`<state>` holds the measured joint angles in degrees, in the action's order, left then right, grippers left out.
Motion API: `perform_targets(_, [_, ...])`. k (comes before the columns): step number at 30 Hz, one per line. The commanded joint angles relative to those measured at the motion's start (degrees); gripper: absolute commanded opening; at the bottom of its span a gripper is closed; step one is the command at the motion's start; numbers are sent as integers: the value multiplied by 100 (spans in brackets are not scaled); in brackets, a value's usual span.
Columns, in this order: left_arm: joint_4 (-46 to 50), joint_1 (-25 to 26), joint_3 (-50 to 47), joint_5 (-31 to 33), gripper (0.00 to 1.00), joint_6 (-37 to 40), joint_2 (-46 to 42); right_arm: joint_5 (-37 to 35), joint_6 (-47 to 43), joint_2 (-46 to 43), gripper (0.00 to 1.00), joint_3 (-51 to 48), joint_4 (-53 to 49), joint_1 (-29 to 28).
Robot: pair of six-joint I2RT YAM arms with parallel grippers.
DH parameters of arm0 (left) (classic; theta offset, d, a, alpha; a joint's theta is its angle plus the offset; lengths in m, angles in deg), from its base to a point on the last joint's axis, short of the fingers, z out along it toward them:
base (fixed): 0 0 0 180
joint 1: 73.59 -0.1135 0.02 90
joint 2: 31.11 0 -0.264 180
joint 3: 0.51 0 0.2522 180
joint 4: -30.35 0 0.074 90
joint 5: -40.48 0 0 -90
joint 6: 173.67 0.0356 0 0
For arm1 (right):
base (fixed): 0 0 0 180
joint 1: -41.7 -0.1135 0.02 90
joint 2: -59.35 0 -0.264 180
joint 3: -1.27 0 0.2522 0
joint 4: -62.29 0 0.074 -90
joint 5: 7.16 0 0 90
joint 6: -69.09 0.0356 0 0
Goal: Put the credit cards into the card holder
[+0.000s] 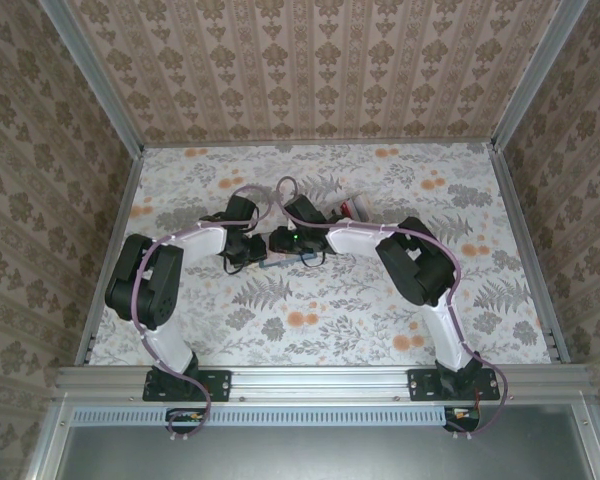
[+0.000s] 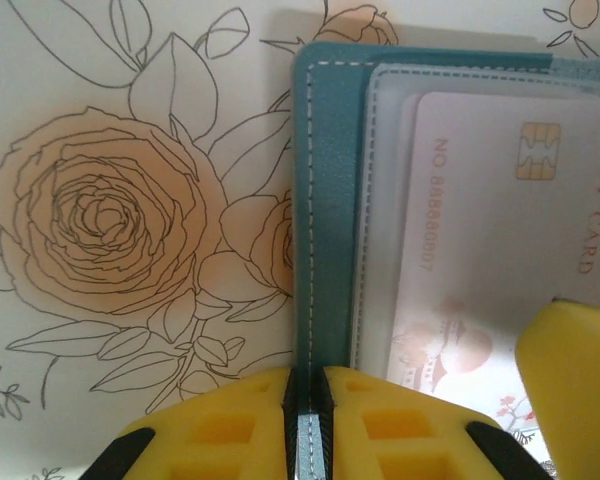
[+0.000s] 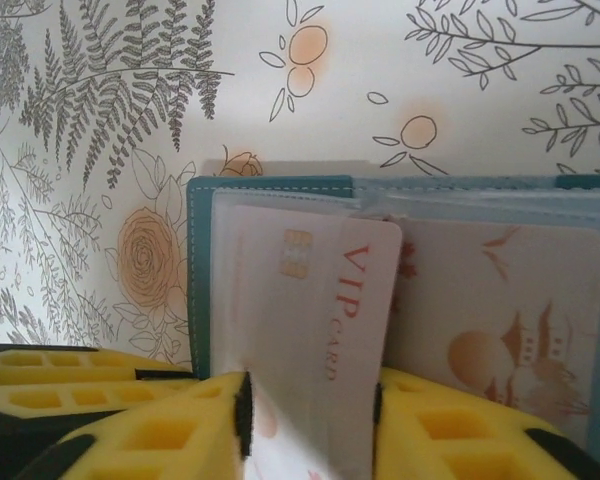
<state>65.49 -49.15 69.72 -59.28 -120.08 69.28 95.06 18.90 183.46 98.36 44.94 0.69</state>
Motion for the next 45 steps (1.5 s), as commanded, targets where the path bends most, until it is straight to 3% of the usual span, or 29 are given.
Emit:
perform_targets(1, [-172,275,-126,-581,17,-12,401,-61,-278,-2,42,-133,-899,-184])
perform_targets(12, [-240,216,-286,-552,17,-24,397,-623,-500,-391,51,-535,-1115,161])
perform_targets(21, [-261,216,-323,-562,17,-47,367,-971,-785,-597,52,-461,-1388,235])
perform_targets(33, [-175,227,-218,-571,17,-19,366,-295,-862,-1060,50,-327,-1378,291])
perform_targets(45, [-185,233,-158,-571,17,-6,401,-577,-1594,-1809,47,-514,-2466,673])
